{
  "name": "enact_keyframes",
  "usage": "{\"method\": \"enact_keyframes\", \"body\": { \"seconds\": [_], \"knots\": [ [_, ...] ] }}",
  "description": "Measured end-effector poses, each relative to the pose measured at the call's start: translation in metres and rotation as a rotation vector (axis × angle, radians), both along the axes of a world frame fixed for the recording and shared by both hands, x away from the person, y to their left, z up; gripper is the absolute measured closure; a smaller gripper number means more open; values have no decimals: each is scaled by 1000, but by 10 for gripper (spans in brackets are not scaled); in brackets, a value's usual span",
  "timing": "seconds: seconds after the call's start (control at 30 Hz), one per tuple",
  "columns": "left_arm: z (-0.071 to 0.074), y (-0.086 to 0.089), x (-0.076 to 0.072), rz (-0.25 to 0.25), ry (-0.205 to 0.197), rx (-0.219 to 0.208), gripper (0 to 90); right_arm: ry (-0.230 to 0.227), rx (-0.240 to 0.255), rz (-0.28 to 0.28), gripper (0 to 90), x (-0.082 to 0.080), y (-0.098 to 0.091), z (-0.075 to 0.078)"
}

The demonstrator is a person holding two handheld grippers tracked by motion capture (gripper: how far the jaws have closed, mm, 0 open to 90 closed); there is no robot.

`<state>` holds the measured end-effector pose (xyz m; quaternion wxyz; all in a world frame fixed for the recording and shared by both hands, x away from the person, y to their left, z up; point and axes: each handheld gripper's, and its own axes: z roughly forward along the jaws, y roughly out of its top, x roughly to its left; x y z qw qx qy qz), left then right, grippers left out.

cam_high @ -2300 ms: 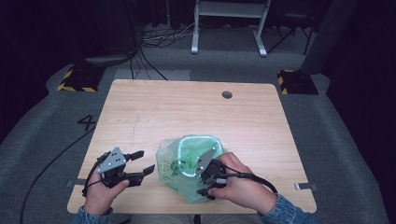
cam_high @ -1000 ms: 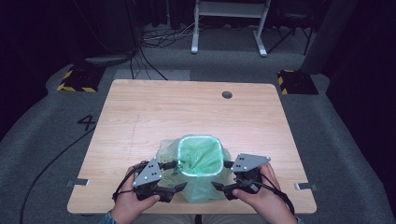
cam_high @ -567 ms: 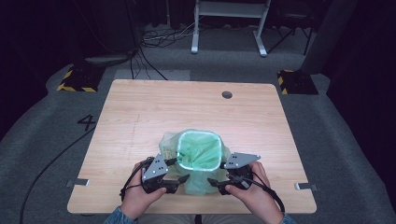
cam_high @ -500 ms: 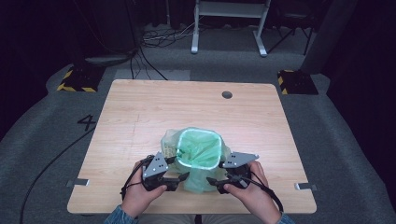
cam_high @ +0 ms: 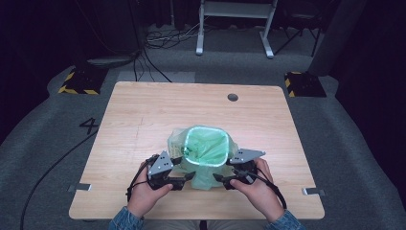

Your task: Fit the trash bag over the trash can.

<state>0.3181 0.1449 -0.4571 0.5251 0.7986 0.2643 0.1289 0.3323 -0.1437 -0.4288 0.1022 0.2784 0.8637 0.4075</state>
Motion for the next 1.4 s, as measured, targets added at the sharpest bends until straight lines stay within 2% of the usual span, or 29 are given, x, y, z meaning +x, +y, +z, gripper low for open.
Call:
{"method": "enact_keyframes", "body": {
  "seconds": [0.17,0.27,0.3,0.33,0.37,0.47,0.53,0.6,0.73,1.0,1.03,1.17,1.4],
  "knots": [
    [8,12,-9,34,-7,15,306,-31,21,4,282,-5,-13,12],
    [14,21,-14,58,-28,44,294,-47,28,-7,278,-8,-24,21],
    [15,24,-16,66,-21,45,291,-53,27,-10,278,-9,-27,24],
    [17,27,-17,78,-33,59,289,-55,25,-17,278,-9,-31,26],
    [18,30,-18,86,-24,55,288,-59,23,-23,278,-8,-35,28],
    [22,41,-20,119,-36,82,285,-66,22,-53,280,-6,-46,32],
    [23,47,-20,141,-18,81,284,-69,24,-73,280,-5,-52,34],
    [27,53,-22,171,-18,106,279,-75,29,-85,277,-5,-58,36],
    [31,61,-25,179,-14,119,276,-83,20,-106,273,-4,-67,39],
    [30,81,-23,222,1,150,269,-67,-12,-153,268,-1,-90,37],
    [29,83,-23,229,14,146,268,-66,-13,-160,265,0,-94,36],
    [26,90,-21,242,19,147,258,-53,-19,-188,254,1,-107,33],
    [17,100,-18,268,45,189,236,-34,-33,-231,241,5,-126,22]
  ]
}}
